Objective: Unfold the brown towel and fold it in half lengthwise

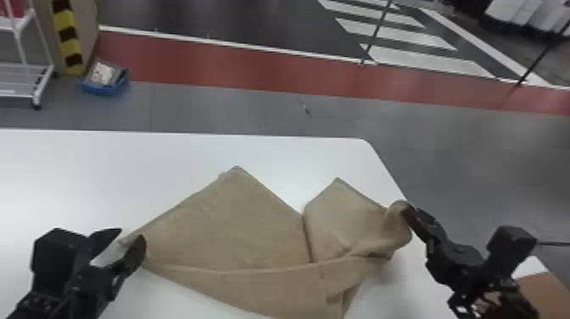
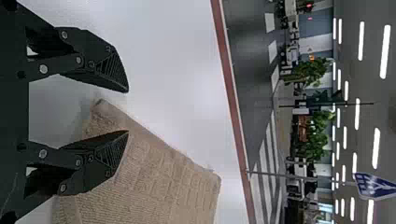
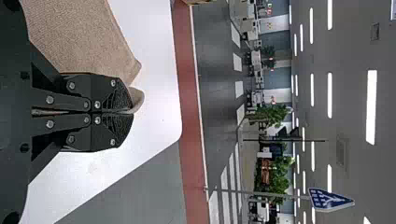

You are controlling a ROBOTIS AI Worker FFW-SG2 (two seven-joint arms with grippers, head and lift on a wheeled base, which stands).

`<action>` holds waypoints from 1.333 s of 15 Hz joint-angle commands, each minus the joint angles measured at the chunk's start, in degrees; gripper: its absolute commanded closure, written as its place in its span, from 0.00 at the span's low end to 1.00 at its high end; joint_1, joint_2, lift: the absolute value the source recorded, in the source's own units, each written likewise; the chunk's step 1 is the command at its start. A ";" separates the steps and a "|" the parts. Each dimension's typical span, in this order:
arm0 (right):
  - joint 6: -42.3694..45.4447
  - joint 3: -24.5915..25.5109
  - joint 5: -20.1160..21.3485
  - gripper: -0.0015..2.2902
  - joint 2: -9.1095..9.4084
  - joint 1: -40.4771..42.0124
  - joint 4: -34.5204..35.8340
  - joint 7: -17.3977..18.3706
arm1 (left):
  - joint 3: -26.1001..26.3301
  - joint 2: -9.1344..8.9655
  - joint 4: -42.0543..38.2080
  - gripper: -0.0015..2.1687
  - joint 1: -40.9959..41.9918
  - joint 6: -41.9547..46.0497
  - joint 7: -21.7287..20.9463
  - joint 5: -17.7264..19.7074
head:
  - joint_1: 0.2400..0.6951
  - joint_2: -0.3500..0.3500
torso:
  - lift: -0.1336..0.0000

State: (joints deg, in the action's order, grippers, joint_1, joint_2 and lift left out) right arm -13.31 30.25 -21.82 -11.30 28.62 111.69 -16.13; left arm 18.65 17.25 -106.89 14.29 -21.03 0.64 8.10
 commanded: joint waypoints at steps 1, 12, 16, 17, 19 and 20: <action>0.17 0.16 0.02 0.73 0.05 0.30 0.28 -0.04 | -0.28 -0.02 0.19 0.33 -0.49 -1.96 -0.11 0.07 | 1.00 0.00 | 0.07; 0.52 -0.28 0.29 0.73 0.05 0.39 0.55 -0.04 | -3.18 0.59 -4.65 0.74 2.41 -1.61 0.15 1.13 | 1.00 0.00 | 0.07; 0.17 -0.20 -0.24 0.73 -0.48 1.18 2.04 -0.04 | -4.50 1.56 -11.15 0.73 4.34 -7.41 -1.43 2.71 | 1.00 0.00 | 0.07; 0.17 -0.11 -0.33 0.73 -0.65 1.27 2.13 -0.04 | -4.32 1.47 -11.33 0.49 4.52 -7.06 -0.90 2.71 | 1.00 0.00 | 0.07; 0.17 -0.02 -0.42 0.73 -0.65 1.62 2.22 -0.04 | -3.97 0.94 -10.27 0.23 4.52 -6.88 -1.43 2.71 | 1.00 0.00 | 0.07; 0.34 -0.02 -0.42 0.73 -0.65 1.79 2.22 -0.04 | -3.80 0.77 -9.39 0.23 4.34 -6.00 -1.16 2.62 | 1.00 0.00 | 0.07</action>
State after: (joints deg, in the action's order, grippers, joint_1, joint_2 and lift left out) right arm -13.13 30.19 -22.20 -11.94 30.15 113.89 -16.17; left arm 14.60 18.41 -117.37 18.81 -27.84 -0.66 10.79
